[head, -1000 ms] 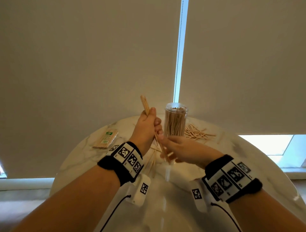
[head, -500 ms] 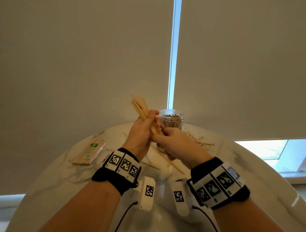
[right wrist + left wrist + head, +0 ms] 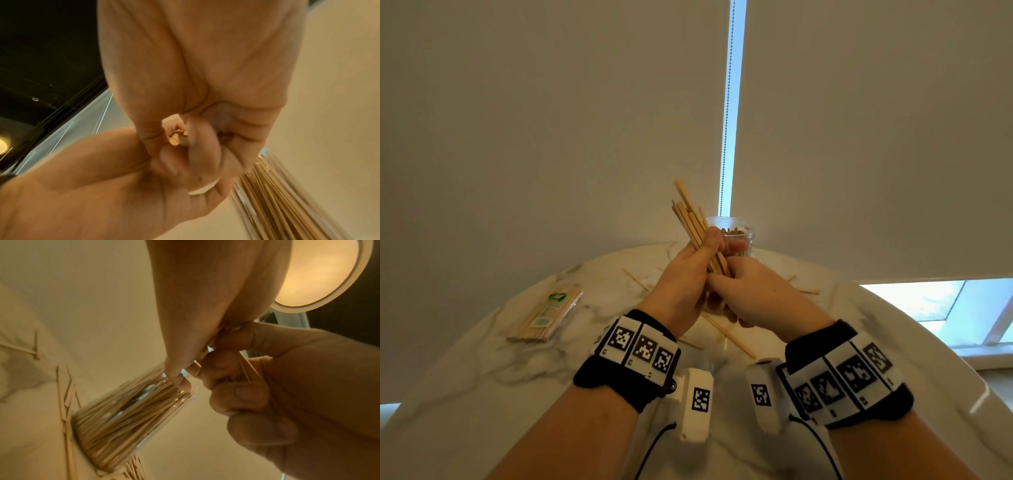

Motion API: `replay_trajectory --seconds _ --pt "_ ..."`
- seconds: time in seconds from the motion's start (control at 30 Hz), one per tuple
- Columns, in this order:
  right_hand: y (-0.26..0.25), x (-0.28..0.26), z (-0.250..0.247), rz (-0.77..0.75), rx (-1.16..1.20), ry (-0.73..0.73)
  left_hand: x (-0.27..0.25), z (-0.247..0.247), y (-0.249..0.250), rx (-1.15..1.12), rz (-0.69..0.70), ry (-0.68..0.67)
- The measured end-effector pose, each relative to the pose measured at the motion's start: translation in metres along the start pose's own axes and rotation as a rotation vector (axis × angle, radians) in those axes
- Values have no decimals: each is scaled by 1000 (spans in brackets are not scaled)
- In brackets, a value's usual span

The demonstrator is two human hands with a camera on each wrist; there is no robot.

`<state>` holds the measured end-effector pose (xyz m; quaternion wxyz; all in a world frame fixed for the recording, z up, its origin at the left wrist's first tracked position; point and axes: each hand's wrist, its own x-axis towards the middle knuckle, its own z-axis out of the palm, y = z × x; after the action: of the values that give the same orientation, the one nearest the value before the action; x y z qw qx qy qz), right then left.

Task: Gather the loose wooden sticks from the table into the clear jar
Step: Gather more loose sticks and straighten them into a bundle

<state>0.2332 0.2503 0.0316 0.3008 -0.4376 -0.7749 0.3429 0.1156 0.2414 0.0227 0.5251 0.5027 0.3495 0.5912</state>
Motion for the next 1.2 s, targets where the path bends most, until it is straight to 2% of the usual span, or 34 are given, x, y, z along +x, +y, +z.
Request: replay_trajectory --seconds 0.1,0.2,0.33,0.47,0.53,0.6,0.77,0.87,0.97,1.03,1.1,1.13,1.2 --pt "3 4 2 -60 -48 89 3 0 -6 -42 -35 -7" --pt "7 6 3 -101 -174 120 4 -2 -6 -73 -85 -12" --pt "8 1 -7 -94 -258 -23 5 -5 1 -124 -84 46" --pt "12 -4 -19 -2 -302 -147 8 -21 19 -356 18 259" --pt "12 -4 -19 1 -337 -182 7 -29 28 -400 51 341" --pt "11 -2 -13 -11 -376 -194 5 -27 31 -309 40 347" --pt "14 1 -8 35 -446 -122 4 -10 24 42 -50 240" --pt "16 0 -18 39 -477 -18 2 -6 25 131 -102 167" --pt "14 -2 -21 21 -533 8 1 -4 23 212 -117 119" --pt "13 -2 -23 25 -500 14 3 -8 24 319 -71 165" --pt "12 0 -23 11 -473 29 6 -15 28 440 40 298" --pt "12 1 -21 2 -476 32 5 -18 31 443 65 323" --pt "11 1 -17 -16 -501 30 1 -17 35 413 -14 202"
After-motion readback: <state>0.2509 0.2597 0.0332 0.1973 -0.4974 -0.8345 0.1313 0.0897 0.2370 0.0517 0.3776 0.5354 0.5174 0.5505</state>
